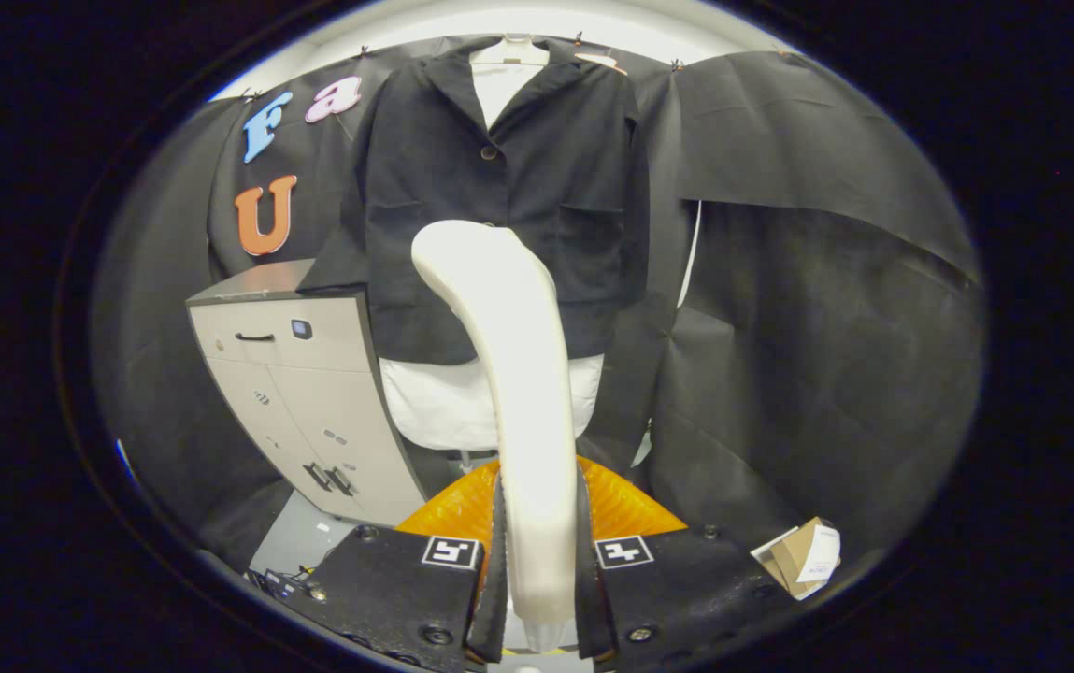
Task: Iron the clothes twice with a garment steamer, once on the left side and once on the right side.
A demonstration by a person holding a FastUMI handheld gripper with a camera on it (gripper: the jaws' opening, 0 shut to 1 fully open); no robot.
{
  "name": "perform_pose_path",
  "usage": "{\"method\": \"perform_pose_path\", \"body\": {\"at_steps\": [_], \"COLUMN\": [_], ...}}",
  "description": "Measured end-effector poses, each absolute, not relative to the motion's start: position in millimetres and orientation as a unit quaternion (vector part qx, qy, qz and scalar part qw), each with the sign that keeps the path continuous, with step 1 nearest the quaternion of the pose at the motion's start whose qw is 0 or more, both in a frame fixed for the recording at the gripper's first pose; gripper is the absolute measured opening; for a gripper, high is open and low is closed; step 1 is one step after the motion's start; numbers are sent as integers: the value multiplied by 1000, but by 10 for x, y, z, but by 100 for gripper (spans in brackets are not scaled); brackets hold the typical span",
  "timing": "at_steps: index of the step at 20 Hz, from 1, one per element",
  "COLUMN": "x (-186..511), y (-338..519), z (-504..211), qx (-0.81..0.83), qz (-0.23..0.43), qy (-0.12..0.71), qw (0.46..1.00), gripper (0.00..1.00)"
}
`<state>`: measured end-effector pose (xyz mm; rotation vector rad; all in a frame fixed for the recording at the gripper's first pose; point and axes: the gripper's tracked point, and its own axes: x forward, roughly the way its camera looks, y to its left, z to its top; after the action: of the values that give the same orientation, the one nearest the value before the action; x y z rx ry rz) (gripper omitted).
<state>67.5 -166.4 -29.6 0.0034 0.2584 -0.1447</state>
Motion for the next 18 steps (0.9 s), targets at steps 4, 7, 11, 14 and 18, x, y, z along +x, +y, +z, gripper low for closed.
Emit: {"method": "perform_pose_path", "body": {"at_steps": [4,7,11,14,18], "x": [209,-169,-644,-893,-1038], "y": [-1406,-1105,-689,-457,-340], "z": [-2,217,394,404,283], "qx": [0,0,2,9,9], "qz": [-68,-58,-37,-27,-20], "qy": [98,68,31,19,25], "qw": [993,996,999,999,999], "gripper": [32,32,32,32,32]}}
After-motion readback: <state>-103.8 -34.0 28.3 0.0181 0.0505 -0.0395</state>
